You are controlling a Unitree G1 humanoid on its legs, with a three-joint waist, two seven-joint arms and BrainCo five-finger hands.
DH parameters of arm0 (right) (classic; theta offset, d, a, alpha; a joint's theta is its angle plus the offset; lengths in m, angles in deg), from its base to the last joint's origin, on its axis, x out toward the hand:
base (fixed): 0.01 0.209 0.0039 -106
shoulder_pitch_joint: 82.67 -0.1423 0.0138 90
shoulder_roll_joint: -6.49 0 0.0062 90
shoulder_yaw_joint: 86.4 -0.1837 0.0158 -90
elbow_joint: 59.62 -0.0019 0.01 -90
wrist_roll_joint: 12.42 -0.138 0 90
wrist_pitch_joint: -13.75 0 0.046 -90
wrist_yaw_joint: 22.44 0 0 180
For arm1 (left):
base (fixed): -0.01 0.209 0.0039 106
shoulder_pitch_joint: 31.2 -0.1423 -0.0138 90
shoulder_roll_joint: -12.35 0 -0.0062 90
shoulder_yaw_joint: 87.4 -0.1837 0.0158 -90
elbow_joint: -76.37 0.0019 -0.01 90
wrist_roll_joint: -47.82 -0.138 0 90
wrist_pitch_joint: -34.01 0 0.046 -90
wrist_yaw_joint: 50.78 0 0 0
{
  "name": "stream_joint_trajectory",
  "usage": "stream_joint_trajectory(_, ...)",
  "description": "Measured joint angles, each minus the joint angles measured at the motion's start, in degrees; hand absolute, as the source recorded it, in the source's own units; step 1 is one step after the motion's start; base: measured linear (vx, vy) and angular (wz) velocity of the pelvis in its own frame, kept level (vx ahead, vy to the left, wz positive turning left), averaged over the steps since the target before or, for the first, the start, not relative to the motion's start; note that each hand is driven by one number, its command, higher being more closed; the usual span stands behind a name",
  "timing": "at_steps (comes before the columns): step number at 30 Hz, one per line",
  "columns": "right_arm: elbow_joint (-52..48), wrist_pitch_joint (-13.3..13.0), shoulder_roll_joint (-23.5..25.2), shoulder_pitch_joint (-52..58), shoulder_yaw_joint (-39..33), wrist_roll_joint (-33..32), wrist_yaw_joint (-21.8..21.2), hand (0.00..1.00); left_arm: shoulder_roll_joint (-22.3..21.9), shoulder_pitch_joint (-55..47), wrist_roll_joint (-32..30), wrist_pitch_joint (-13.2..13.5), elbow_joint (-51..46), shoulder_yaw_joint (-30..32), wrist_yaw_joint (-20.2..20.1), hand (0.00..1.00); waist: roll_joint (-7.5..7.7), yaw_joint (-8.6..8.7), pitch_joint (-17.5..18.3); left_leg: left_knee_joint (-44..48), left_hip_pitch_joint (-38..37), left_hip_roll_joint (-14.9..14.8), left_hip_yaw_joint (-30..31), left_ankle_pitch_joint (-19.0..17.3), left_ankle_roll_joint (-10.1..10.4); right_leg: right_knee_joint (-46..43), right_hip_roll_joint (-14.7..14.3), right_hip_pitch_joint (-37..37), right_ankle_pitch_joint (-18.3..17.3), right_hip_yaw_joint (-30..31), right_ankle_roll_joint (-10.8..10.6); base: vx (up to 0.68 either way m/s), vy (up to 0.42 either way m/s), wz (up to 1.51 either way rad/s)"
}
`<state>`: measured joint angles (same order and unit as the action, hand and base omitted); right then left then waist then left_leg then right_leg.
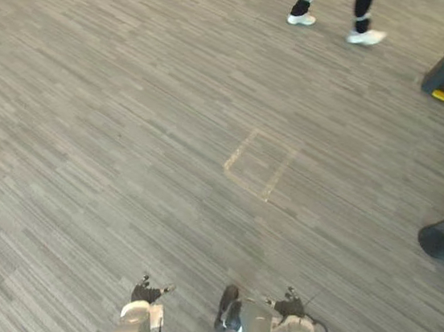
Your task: Organize the slippers on the shoe rack
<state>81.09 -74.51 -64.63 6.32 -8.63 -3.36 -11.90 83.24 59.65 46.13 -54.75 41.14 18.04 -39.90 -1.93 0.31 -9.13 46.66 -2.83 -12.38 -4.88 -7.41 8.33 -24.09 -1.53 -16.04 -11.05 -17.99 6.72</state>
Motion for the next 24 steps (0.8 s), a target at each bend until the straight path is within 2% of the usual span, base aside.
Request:
stream_joint_trajectory(1, 0.1, 0.1, 0.5, 0.3, 0.8, 0.0, 0.0, 0.00, 0.0, -0.9, 0.0, 0.0, -0.7, 0.6, -0.1, 0.00, -0.05, -0.37, -0.1, 9.2, 4.0, -1.5, -0.5, -0.8, -0.2, 2.0, -1.6, 3.7, -0.8, 0.9, 0.6, 0.73, -0.159, -0.51)
stream_joint_trajectory(2, 0.3, 0.1, 1.3, 0.7, 1.7, -0.2, 0.0, 0.00, 0.0, -1.7, 0.0, -0.2, -1.7, 1.0, 0.0, 0.00, 0.29, -0.89, -0.3, 16.6, 8.0, -2.6, -1.9, -3.3, -1.7, 4.2, -2.9, 8.5, -1.8, 2.5, 1.1, 0.56, -0.065, -0.60)
stream_joint_trajectory(3, 0.5, 0.3, 1.3, 0.8, 2.5, -0.2, -0.3, 0.00, -0.1, -2.5, 0.1, -0.4, -3.0, 0.9, -0.1, 0.00, 0.63, -1.45, -0.1, 18.3, 10.8, -2.8, -3.7, -4.8, -2.8, 5.8, -3.1, 11.6, -2.4, 4.0, 1.1, 0.43, -0.025, -0.55)
stream_joint_trajectory(4, 0.5, 0.4, 1.3, 0.9, 2.5, -0.2, -0.4, 0.00, -0.1, -2.7, 0.1, -0.4, -3.5, 0.8, -0.1, 0.00, 0.63, -1.83, 0.0, 18.2, 12.1, -2.8, -4.4, -5.5, -3.2, 6.5, -3.1, 12.9, -2.6, 4.6, 0.9, 0.51, -0.006, -0.66)
stream_joint_trajectory(6, 0.4, 0.4, 1.3, 0.9, 2.3, -0.2, -0.4, 0.00, -0.1, -3.1, 0.2, -0.1, -5.3, 0.9, 0.0, 0.00, 0.86, -2.71, 0.0, 11.3, 20.6, -2.5, -7.5, -8.9, -5.6, 12.0, -3.0, 20.2, -2.9, 8.9, 0.5, 0.51, 0.051, -0.74)
stream_joint_trajectory(7, 0.4, 0.5, 1.3, 0.9, 2.3, -0.2, -0.4, 0.00, 0.0, -3.3, 0.3, 0.0, -5.8, 0.9, 0.0, 0.00, 0.84, -2.85, 0.0, 8.3, 21.9, -2.0, -7.6, -9.3, -5.7, 13.1, -2.8, 21.4, -2.9, 9.6, 0.3, 0.65, 0.181, -0.76)
stream_joint_trajectory(8, 0.4, 0.6, 1.3, 0.9, 2.0, -0.2, -0.4, 0.00, 0.0, -3.4, 0.3, 0.4, -6.3, 1.0, 0.0, 0.00, 1.22, -3.39, -0.1, -2.0, 24.0, -0.1, -7.6, -9.0, -5.4, 15.0, -1.3, 24.2, -3.4, 11.4, -1.0, 0.56, 0.198, -0.72)
stream_joint_trajectory(9, 0.4, 0.6, 1.3, 0.9, 1.3, -0.2, -0.4, 0.00, 0.1, -3.5, 0.4, 0.7, -6.4, 1.1, 0.0, 0.00, 1.54, -3.60, -0.1, -13.9, 25.0, 2.3, -6.4, -6.7, -3.9, 16.6, 0.4, 26.5, -4.3, 12.8, -2.5, 0.54, 0.223, -0.69)
stream_joint_trajectory(10, 0.4, 0.6, 1.2, 0.9, 1.2, -0.2, -0.4, 0.00, 0.1, -3.5, 0.4, 0.8, -6.5, 1.1, 0.0, 0.00, 1.56, -3.68, -0.1, -18.0, 25.3, 2.9, -5.8, -5.3, -3.5, 17.1, 0.9, 27.4, -4.9, 13.3, -3.2, 0.53, 0.301, -0.67)
stream_joint_trajectory(11, 1.1, 0.6, 1.1, 1.0, 1.2, -0.2, -0.4, 0.00, 0.1, -3.9, 0.5, 0.9, -6.3, 1.1, 0.0, 0.00, 1.69, -4.00, 0.5, -22.4, 26.1, 4.3, -4.0, 1.5, -2.9, 18.6, 2.2, 28.9, -6.5, 14.9, -5.0, 0.65, 0.386, -0.69)
stream_joint_trajectory(12, 3.0, 0.6, 1.0, 0.7, 1.7, 0.0, -0.6, 0.00, 1.2, -4.2, 0.4, 0.9, -5.6, 1.2, 0.0, 0.00, 2.60, -4.00, 2.0, -21.6, 25.9, 6.2, -4.3, 3.0, -6.2, 18.5, 4.2, 29.4, -7.1, 16.9, -5.6, 0.54, 0.331, -0.62)
stream_joint_trajectory(13, 3.4, 0.6, 1.1, 0.8, 1.8, 0.1, -0.7, 0.00, 1.5, -4.1, 0.4, 0.7, -5.5, 1.1, 0.0, 0.00, 3.30, -3.88, 2.2, -21.3, 25.8, 6.6, -5.0, 2.1, -6.5, 18.1, 4.9, 29.1, -6.8, 17.0, -5.6, 0.59, 0.309, -0.44)
stream_joint_trajectory(14, 3.9, 0.6, 1.3, 0.9, 1.0, 0.1, -0.6, 0.00, 1.9, -3.9, 0.2, 0.6, -5.0, 1.2, 0.0, 0.00, 4.22, -3.69, 2.7, -20.7, 25.7, 7.3, -6.5, 0.5, -8.4, 13.8, 6.6, 26.8, -5.4, 17.6, -6.9, 0.60, 0.300, -0.37)
stream_joint_trajectory(16, 4.2, 0.9, 1.3, 1.1, 0.6, 0.9, -0.5, 0.00, 2.6, -3.7, 0.1, 0.5, -4.0, 0.9, 0.0, 0.00, 4.87, -3.73, 2.5, -20.4, 21.7, 7.9, -9.6, -2.3, -10.4, -3.3, 8.4, 20.3, -2.2, 18.8, -11.6, 0.63, 0.327, -0.48)
stream_joint_trajectory(17, 4.2, 1.0, 1.2, 1.2, 0.6, 1.7, -0.5, 0.00, 2.7, -3.7, 0.1, 0.3, -3.3, 0.9, 0.1, 0.00, 4.65, -3.39, 2.2, -21.0, 18.8, 8.2, -10.1, -3.3, -11.1, -12.3, 9.2, 16.8, 0.6, 18.9, -13.8, 0.50, 0.241, -0.44)
stream_joint_trajectory(18, 4.2, 0.9, 1.1, 1.4, 0.7, 2.2, -0.6, 0.00, 2.6, -3.6, 0.0, 0.0, -2.5, 0.3, 0.1, 0.00, 4.11, -3.27, 1.7, -21.9, 13.9, 8.5, -11.1, -4.9, -11.5, -24.9, 10.2, 12.7, 1.1, 18.0, -14.4, 0.54, 0.246, -0.44)
stream_joint_trajectory(19, 3.7, 0.9, 1.1, 1.6, 0.8, 2.2, -0.7, 0.00, 2.4, -3.5, 0.0, -0.1, -2.2, -0.2, 0.1, 0.00, 3.85, -3.25, 1.4, -22.8, 10.4, 8.6, -12.2, -5.3, -12.0, -31.1, 10.9, 10.1, 0.7, 16.4, -13.6, 0.41, 0.161, -0.43)
stream_joint_trajectory(20, 3.3, 0.6, 1.1, 1.6, 1.0, 2.2, -0.7, 0.00, 2.3, -3.6, 0.0, -0.2, -2.1, -0.6, 0.1, 0.00, 3.62, -3.20, 1.3, -23.6, 8.5, 8.6, -12.5, -5.5, -12.1, -33.8, 11.3, 8.4, 0.3, 15.1, -12.9, 0.38, 0.125, -0.42)
stream_joint_trajectory(21, 2.0, 0.4, 1.1, 1.9, 1.5, 2.2, -0.7, 0.00, 1.9, -3.0, 0.0, -0.3, -2.0, -1.3, 0.1, 0.00, 2.56, -2.92, 1.4, -26.4, 4.4, 8.5, -13.4, -6.7, -12.0, -35.9, 11.6, 4.6, -0.7, 11.4, -11.2, 0.36, 0.084, -0.35)
stream_joint_trajectory(22, 1.4, 0.1, 1.1, 1.8, 1.6, 2.2, -0.8, 0.00, 1.5, -2.3, 0.0, -0.3, -1.8, -1.5, 0.1, 0.00, 2.40, -2.48, 1.5, -29.1, 1.4, 8.4, -13.8, -8.7, -10.2, -34.2, 11.7, 1.1, -2.0, 7.3, -10.6, 0.36, 0.067, -0.29)
stream_joint_trajectory(24, 1.4, -0.1, 1.2, 1.6, 1.5, 2.2, -0.8, 0.00, 1.6, -1.4, 0.1, -0.4, -1.0, -1.8, 0.0, 0.00, 3.55, -2.41, 1.4, -30.1, -0.7, 8.7, -15.4, -9.9, -9.4, -28.3, 12.4, -2.2, -2.8, 2.8, -10.0, 0.34, 0.005, -0.35)
